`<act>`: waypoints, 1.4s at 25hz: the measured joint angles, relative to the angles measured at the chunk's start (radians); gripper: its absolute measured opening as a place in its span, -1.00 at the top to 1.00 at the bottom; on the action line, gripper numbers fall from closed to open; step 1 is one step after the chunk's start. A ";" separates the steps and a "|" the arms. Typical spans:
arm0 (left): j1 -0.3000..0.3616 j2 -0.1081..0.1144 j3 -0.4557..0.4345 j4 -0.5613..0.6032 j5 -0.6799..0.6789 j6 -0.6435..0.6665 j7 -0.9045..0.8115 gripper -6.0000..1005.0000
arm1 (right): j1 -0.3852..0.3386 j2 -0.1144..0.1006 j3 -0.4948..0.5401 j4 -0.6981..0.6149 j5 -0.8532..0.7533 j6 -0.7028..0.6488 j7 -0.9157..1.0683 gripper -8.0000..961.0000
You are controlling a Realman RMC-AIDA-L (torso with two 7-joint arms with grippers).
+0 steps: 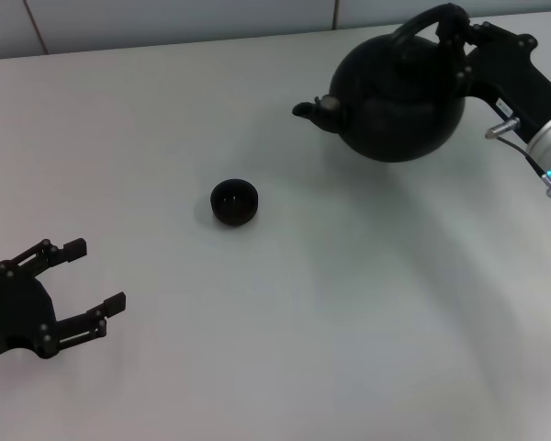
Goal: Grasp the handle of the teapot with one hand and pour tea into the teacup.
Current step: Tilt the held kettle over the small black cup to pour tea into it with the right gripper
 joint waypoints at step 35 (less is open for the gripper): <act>-0.007 -0.005 0.000 -0.008 0.000 0.008 0.001 -0.73 | 0.165 0.003 -0.425 -0.192 0.006 0.140 0.133 0.81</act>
